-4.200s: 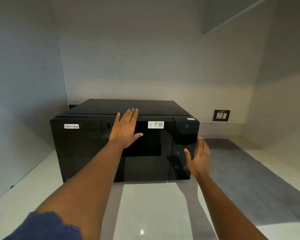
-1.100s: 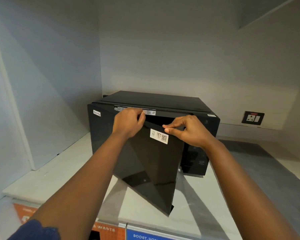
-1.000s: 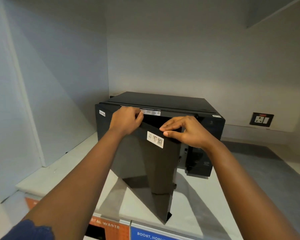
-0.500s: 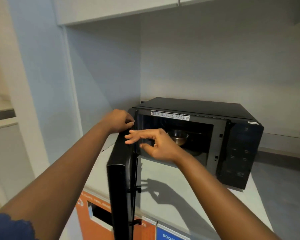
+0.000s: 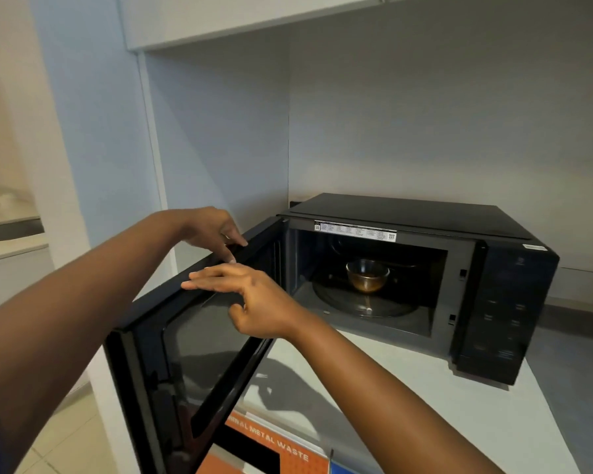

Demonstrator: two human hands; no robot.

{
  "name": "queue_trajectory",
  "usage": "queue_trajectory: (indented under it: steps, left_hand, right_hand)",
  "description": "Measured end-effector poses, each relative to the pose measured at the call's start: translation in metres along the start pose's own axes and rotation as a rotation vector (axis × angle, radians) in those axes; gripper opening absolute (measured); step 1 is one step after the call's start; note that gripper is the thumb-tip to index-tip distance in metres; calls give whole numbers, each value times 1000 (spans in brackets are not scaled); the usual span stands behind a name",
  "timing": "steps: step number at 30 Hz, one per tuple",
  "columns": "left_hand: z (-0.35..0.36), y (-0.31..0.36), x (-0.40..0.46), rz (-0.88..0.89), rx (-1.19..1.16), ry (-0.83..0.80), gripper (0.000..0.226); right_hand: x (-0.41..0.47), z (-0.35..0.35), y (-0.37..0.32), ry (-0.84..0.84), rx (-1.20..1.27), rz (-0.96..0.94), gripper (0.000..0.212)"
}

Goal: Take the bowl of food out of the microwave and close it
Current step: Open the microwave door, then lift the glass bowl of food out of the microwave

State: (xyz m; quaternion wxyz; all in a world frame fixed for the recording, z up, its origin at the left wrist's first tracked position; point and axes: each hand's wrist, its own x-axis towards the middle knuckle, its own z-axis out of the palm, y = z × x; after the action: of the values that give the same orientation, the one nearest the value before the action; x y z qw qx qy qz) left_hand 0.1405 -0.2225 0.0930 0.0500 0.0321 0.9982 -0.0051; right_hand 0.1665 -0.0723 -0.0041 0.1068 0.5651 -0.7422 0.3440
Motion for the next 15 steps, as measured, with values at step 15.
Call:
queue_trajectory:
  steps: [15]
  left_hand:
    - [-12,39,70,-51,-257,260,43]
  right_hand:
    - [9,46,19,464,229,111,34]
